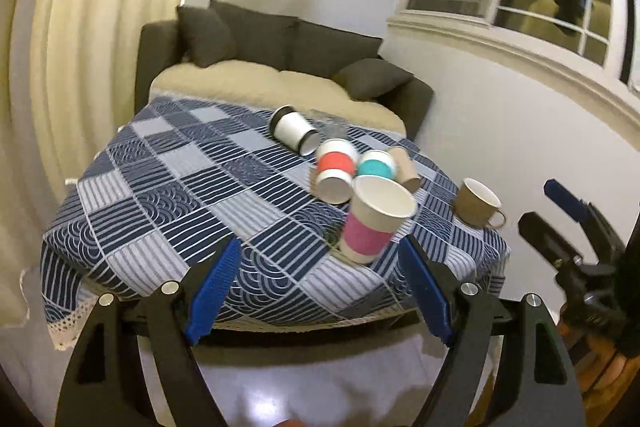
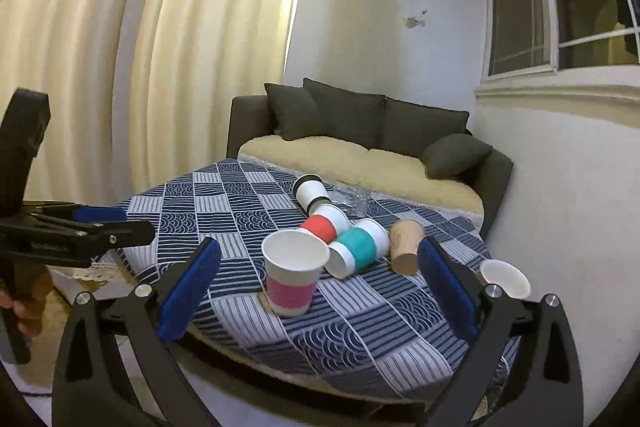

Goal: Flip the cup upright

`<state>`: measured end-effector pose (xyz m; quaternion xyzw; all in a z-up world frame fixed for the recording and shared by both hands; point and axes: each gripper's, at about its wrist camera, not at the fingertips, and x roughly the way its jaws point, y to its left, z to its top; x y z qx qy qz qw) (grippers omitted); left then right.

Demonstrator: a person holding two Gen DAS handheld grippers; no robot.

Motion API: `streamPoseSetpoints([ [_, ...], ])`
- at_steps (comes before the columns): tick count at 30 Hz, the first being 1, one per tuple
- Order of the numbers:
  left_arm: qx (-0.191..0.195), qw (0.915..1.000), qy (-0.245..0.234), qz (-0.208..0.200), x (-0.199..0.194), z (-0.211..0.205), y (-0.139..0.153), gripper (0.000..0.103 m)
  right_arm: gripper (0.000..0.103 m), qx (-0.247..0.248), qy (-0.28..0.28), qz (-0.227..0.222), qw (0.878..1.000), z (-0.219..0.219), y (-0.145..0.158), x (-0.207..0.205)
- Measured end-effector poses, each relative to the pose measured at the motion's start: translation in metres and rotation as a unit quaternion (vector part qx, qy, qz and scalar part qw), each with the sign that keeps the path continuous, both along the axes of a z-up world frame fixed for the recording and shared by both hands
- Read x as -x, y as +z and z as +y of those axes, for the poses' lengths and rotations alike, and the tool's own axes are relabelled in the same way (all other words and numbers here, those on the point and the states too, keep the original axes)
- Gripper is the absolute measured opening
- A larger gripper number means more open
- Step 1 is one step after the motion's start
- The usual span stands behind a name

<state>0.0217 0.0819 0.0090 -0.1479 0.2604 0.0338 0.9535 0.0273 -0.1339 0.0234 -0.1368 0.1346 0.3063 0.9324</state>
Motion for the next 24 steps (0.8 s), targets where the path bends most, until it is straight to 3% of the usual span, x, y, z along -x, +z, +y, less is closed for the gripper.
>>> streamPoseSetpoints([
  [4,-0.049,0.9983,-0.028,-0.013,0.010,-0.034,0.020,0.079,0.097,-0.020,0.000,0.009,1.000,-0.029,0.010,0.010],
  [8,-0.072,0.9960,-0.052,-0.013,0.017,-0.060,0.031,0.079,0.097,-0.035,0.002,0.031,0.999,-0.052,0.012,0.015],
  [11,-0.090,0.9942,-0.059,-0.002,0.021,-0.076,0.032,0.079,0.097,-0.046,0.003,0.023,0.999,-0.067,0.012,0.025],
  [24,-0.110,0.9931,-0.036,0.018,0.035,-0.086,0.013,0.079,0.097,-0.038,0.011,0.029,0.999,-0.078,-0.012,0.040],
])
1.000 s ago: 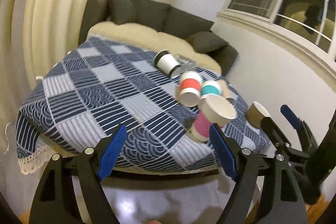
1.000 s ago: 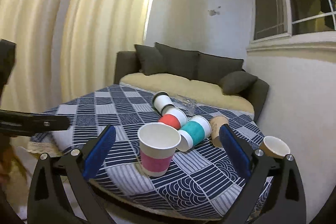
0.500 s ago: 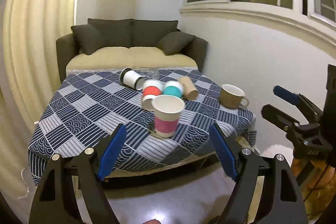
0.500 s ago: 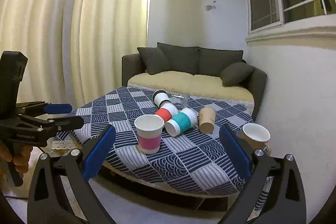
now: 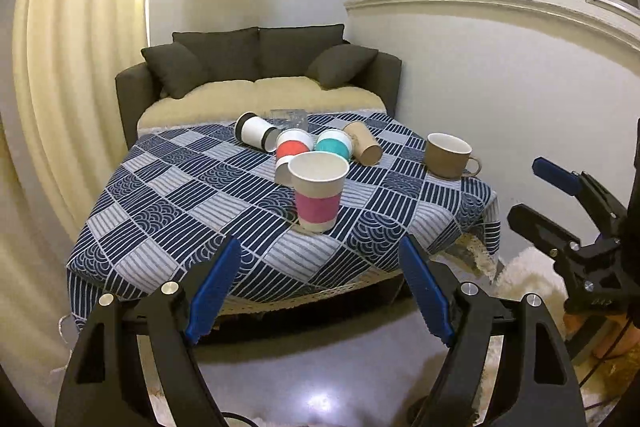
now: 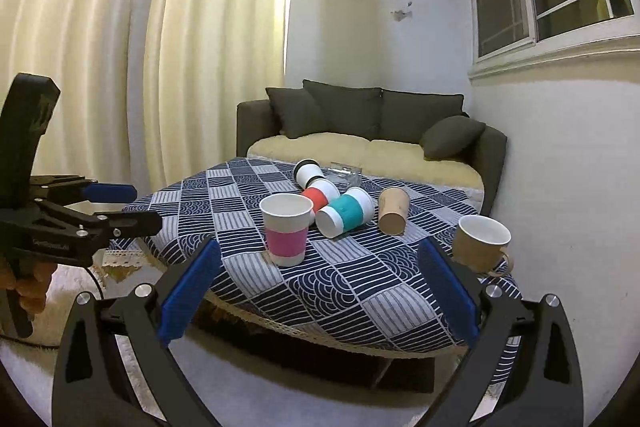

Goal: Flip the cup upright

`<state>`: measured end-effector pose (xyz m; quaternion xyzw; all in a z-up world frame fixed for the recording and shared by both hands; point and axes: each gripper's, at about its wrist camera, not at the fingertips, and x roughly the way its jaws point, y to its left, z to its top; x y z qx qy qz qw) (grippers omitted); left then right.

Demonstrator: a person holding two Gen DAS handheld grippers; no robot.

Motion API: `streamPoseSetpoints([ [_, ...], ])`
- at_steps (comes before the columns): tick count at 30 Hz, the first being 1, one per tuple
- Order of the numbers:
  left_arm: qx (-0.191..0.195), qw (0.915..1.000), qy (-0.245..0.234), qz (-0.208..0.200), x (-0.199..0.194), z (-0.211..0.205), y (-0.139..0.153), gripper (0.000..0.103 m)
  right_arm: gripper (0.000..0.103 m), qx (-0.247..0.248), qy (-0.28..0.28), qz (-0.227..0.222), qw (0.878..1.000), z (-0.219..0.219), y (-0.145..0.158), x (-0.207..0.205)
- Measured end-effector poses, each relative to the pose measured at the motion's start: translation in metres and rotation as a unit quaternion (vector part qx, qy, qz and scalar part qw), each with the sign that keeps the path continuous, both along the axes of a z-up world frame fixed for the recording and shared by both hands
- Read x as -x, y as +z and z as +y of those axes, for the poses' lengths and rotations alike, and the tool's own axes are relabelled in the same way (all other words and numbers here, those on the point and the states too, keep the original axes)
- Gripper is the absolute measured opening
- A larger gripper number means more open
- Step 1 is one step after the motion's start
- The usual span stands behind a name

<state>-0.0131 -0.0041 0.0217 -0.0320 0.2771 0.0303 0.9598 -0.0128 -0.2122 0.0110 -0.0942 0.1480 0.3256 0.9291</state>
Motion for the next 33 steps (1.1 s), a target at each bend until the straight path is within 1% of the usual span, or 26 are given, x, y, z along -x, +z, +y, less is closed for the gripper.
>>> streamPoseSetpoints([
  [12,-0.004,1.0000,0.003,0.006,0.001,0.002,-0.004,0.079,0.097,0.000,0.000,0.026,1.000,0.001,-0.008,-0.009],
  [19,-0.012,0.9999,0.002,0.011,0.000,-0.001,-0.005,0.079,0.098,0.009,0.005,0.025,1.000,0.007,-0.010,-0.009],
  [24,-0.018,0.9995,0.012,0.021,-0.003,-0.002,-0.007,0.079,0.098,0.012,0.002,0.027,1.000,0.007,-0.012,-0.009],
  [28,-0.019,0.9995,0.016,0.022,-0.002,-0.001,-0.007,0.079,0.098,0.012,0.000,0.030,0.999,0.007,-0.012,-0.011],
  [33,-0.020,0.9994,0.011,0.026,-0.003,-0.002,-0.009,0.079,0.098,0.017,0.001,0.030,0.999,0.009,-0.013,-0.011],
])
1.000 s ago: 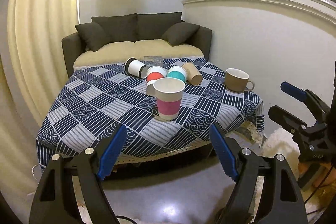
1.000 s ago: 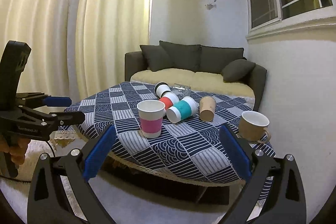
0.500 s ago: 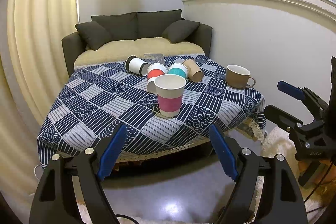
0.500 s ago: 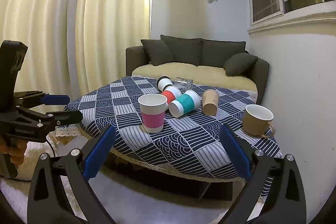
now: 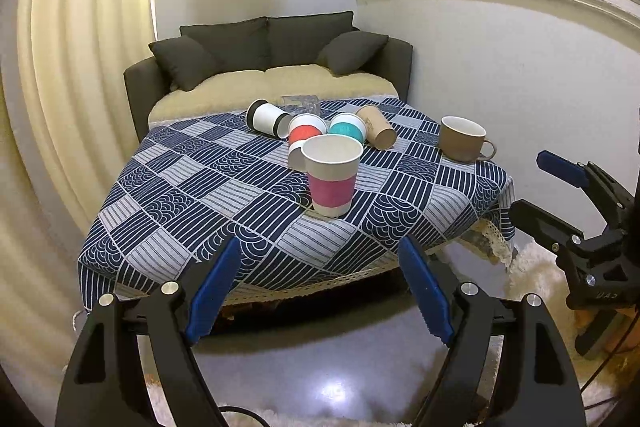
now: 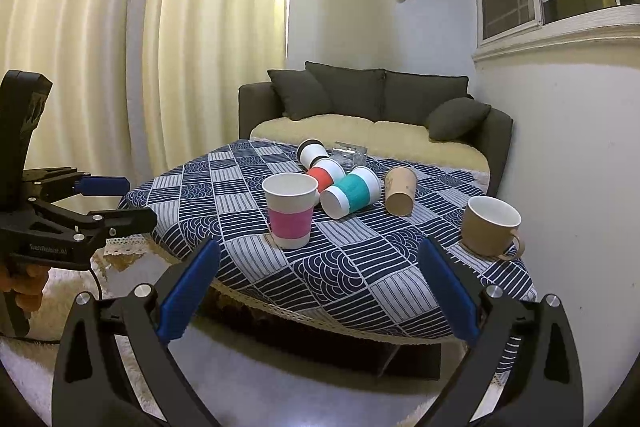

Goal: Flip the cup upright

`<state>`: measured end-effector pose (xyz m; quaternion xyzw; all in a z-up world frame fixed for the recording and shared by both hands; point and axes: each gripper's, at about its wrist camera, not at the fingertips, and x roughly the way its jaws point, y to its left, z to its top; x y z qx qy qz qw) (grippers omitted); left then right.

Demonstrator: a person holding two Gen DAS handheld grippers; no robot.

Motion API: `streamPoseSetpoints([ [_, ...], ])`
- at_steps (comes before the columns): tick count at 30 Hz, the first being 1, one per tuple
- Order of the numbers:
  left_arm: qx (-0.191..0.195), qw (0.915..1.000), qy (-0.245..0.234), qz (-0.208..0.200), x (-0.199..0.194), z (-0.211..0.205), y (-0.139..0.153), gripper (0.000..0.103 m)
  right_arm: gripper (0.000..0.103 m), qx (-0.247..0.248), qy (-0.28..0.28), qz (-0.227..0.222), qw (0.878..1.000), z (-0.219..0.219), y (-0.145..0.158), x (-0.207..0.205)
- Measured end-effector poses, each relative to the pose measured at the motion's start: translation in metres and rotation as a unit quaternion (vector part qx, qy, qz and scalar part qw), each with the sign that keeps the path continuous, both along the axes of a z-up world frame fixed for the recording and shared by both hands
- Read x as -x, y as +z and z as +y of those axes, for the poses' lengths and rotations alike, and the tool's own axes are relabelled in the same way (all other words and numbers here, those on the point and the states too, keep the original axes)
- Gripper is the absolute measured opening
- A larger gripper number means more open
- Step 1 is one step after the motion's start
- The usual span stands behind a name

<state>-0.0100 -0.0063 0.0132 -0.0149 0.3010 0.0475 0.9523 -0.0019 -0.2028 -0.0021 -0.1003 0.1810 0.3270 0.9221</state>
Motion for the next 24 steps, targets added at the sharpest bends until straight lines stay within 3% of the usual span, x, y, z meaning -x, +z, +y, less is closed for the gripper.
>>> streamPoseSetpoints([
  [24,-0.006,1.0000,-0.005,0.005,-0.0012,-0.0044,-0.0016,0.079,0.098,0.005,-0.001,0.006,1.000,0.0012,-0.0023,-0.0007],
])
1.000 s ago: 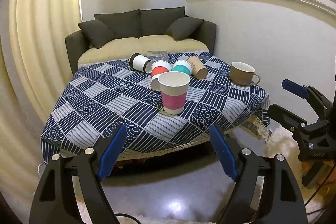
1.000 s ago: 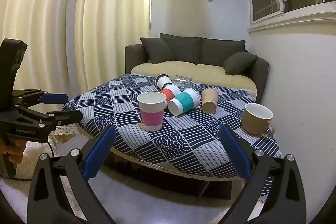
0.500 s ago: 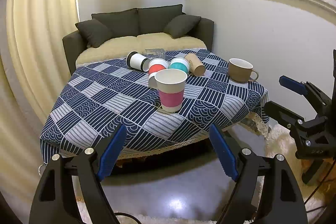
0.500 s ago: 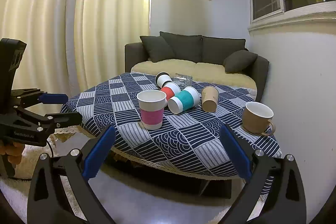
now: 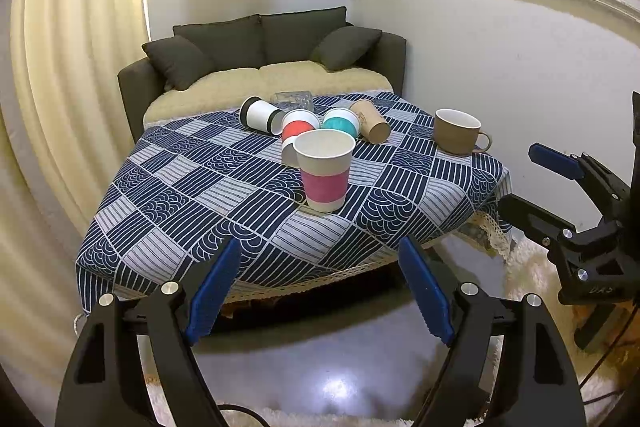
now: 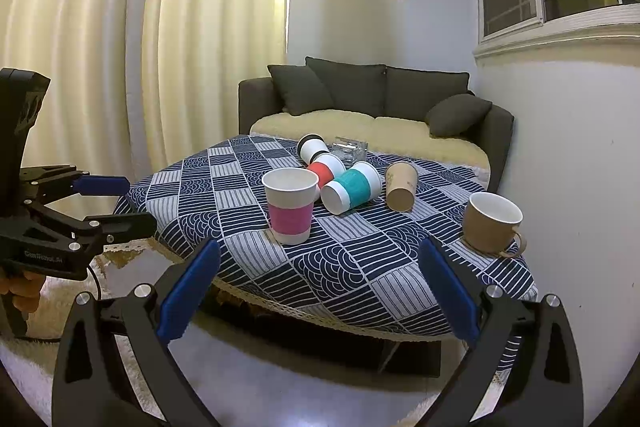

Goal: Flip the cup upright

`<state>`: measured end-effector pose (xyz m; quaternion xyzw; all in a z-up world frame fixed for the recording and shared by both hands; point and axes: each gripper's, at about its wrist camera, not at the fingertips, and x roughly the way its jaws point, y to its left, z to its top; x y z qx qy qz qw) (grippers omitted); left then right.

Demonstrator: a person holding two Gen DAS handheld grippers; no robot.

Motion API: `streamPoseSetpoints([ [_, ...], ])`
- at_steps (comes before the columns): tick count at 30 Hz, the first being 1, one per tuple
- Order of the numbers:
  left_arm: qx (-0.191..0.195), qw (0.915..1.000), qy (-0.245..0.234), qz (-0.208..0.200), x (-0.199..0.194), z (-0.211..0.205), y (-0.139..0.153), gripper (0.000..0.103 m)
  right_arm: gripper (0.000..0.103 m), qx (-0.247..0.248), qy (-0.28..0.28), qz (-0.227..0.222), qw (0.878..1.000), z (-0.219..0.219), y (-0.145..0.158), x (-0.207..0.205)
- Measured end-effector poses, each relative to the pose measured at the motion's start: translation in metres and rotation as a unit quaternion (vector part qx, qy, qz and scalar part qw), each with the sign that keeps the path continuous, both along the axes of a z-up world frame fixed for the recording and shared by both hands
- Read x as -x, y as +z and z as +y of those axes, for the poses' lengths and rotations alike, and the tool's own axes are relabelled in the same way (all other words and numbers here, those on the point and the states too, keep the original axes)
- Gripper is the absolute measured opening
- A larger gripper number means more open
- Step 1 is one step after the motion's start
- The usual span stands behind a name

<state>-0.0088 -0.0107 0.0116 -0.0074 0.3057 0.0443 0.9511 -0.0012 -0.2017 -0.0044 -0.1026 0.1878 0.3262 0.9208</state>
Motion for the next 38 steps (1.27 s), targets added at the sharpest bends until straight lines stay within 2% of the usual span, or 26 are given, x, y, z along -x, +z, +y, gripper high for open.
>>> streamPoseSetpoints([
  [38,-0.001,1.0000,0.003,0.009,-0.0017,0.0009,-0.0014,0.079,0.098,0.003,0.001,0.000,1.000,0.0012,-0.0001,0.0002],
])
